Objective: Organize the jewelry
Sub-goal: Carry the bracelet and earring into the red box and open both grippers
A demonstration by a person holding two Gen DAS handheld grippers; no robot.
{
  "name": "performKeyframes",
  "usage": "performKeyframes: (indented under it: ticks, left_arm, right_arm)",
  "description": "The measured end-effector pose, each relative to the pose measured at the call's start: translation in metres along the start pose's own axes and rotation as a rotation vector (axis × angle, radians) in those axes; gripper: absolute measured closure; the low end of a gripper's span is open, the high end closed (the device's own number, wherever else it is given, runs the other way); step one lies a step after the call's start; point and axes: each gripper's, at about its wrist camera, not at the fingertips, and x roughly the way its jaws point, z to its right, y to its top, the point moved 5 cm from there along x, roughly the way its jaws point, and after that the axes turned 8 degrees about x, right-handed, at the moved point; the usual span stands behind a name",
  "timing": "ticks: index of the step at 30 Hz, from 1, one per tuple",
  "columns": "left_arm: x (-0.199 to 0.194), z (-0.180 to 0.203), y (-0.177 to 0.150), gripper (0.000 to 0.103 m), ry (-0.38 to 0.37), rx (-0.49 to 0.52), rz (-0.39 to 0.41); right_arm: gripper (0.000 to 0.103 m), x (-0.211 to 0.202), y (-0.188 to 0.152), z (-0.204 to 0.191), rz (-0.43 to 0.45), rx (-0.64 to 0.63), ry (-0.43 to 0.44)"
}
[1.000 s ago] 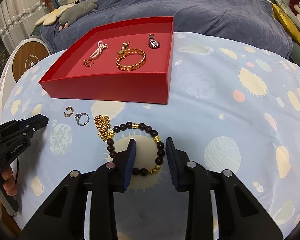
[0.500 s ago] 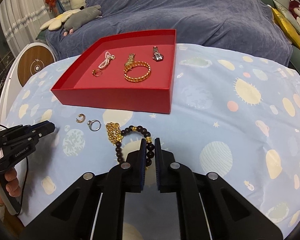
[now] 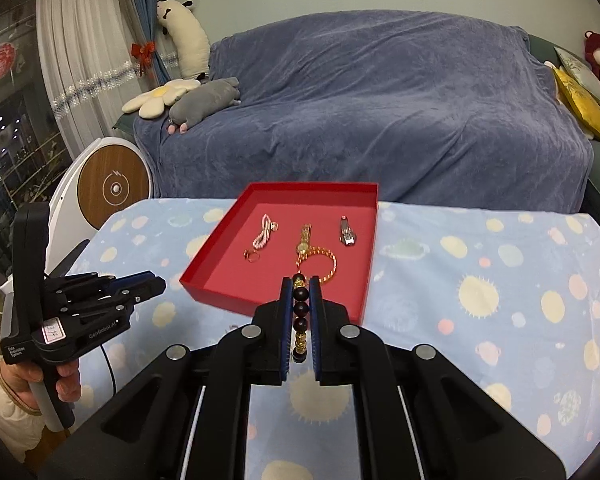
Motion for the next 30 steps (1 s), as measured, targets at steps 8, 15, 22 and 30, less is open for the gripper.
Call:
performKeyframes:
  ticks: [8, 15, 22, 30]
  left_arm:
    - [0.046, 0.0, 0.057, 0.089, -0.065, -0.062, -0.012]
    - [0.113, -0.002, 0.06, 0.089, -0.065, -0.104, -0.111]
    - [0.149, -0.011, 0.055, 0.089, -0.069, -0.136, -0.171]
    - [0.162, -0.012, 0.057, 0.088, -0.042, -0.127, -0.157]
  right_arm:
    - [0.096, 0.07, 0.045, -0.002, -0.024, 0.03, 0.002]
    - [0.096, 0.142, 0.052, 0.005, -0.093, 0.08, 0.009]
    - [0.096, 0.196, 0.042, 0.013, -0.17, 0.148, 0.018]
    - [0.093, 0.212, 0.039, 0.024, -0.154, 0.089, -0.108]
